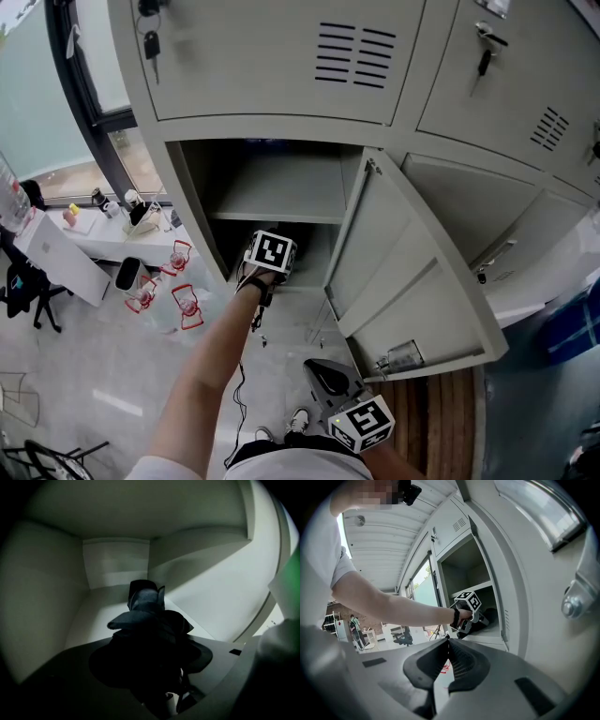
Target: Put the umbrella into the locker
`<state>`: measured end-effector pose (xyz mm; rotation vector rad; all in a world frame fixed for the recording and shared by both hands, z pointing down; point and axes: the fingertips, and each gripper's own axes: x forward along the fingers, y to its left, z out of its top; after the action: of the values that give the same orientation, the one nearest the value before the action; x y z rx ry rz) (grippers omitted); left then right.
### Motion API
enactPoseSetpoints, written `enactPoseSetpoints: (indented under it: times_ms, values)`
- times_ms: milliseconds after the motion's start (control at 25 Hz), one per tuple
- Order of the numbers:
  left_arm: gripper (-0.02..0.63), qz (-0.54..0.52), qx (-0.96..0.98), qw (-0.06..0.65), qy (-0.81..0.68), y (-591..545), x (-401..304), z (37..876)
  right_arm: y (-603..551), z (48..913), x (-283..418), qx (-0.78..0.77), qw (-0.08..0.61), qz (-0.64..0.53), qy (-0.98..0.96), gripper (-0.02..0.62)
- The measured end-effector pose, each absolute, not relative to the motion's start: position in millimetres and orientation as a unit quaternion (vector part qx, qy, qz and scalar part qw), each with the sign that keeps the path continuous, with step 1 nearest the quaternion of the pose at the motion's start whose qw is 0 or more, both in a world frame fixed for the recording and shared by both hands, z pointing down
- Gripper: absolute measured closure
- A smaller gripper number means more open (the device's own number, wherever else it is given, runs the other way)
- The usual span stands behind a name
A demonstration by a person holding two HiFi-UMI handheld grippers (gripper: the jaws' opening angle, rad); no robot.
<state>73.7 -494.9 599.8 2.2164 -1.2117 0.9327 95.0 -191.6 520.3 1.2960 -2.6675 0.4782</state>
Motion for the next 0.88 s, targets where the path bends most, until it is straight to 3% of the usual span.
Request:
enactPoseSetpoints:
  times_ms: [400, 880]
  values:
    - [0.256, 0.292, 0.837, 0.170, -0.431, -483, 76, 577, -184, 516, 83, 0.426, 0.066, 0.155, -0.889, 0.578]
    - [0.256, 0.252, 0.858, 0.129, -0.429, -455, 67, 540, -163, 504, 70, 0.437, 0.058, 0.144, -0.886, 0.578]
